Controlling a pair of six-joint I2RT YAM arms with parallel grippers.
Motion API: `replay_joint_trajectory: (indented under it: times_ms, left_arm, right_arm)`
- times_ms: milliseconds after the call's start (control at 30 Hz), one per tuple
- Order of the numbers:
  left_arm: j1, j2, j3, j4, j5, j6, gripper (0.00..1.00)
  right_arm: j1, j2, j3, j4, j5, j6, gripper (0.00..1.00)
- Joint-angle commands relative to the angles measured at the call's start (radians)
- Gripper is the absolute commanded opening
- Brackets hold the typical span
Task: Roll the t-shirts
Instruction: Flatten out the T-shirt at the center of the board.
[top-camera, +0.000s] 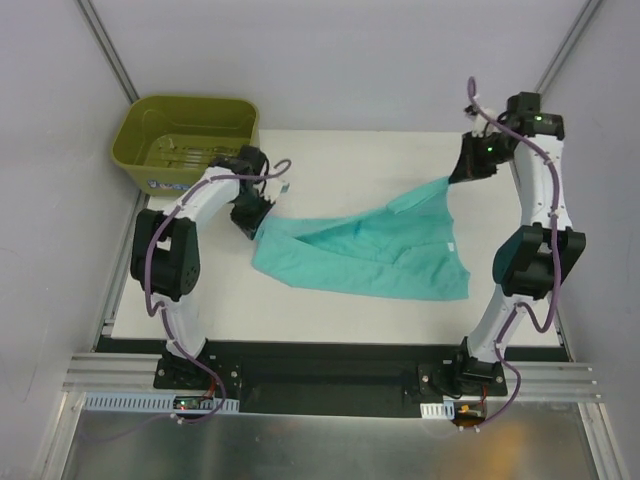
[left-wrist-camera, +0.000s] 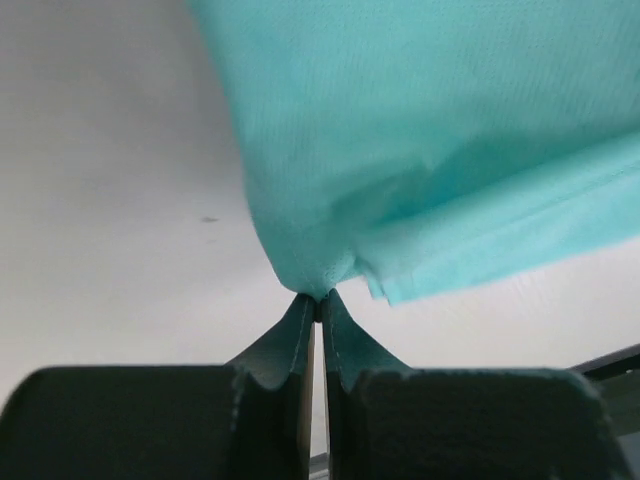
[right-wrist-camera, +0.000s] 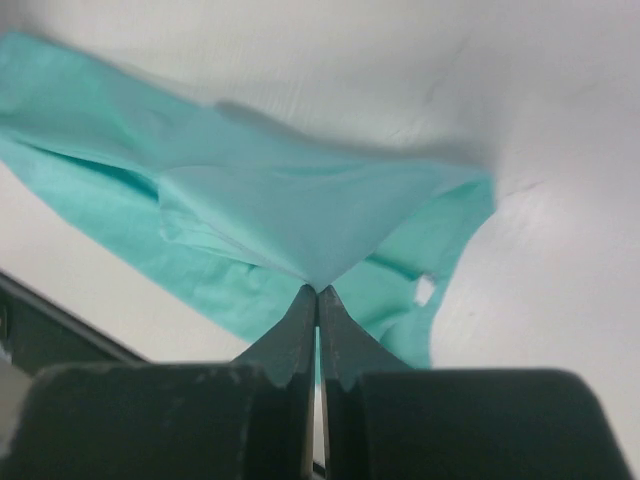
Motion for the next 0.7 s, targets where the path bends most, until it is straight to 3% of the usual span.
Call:
replay_joint_trajectory:
  times_ms: [0, 167, 367, 667]
  left_arm:
    - [0.019, -0.181, 0.273, -0.08, -0.065, 0.025, 0.0]
    - [0.019, -0.197, 0.545, -0.135, -0.073, 0.054, 0.0]
    - [0.019, -0.233, 0.711, -0.145, -0.07, 0.044, 0.0]
    - [0.019, -0.479, 0.679, -0.142, -0.071, -0.018, 0.0]
  right_arm:
    - [-0.145, 0.04, 0.233, -0.008, -0.002, 0.054, 0.01]
    - [-0.191, -0.003, 0.311, 0.001, -0.042, 0.067, 0.01]
    - [-0.191, -0.22, 0.242, 0.053, -0.008, 0.134, 0.01]
    - [-0.202, -0.654, 0.133, 0.03, 0.138, 0.166, 0.01]
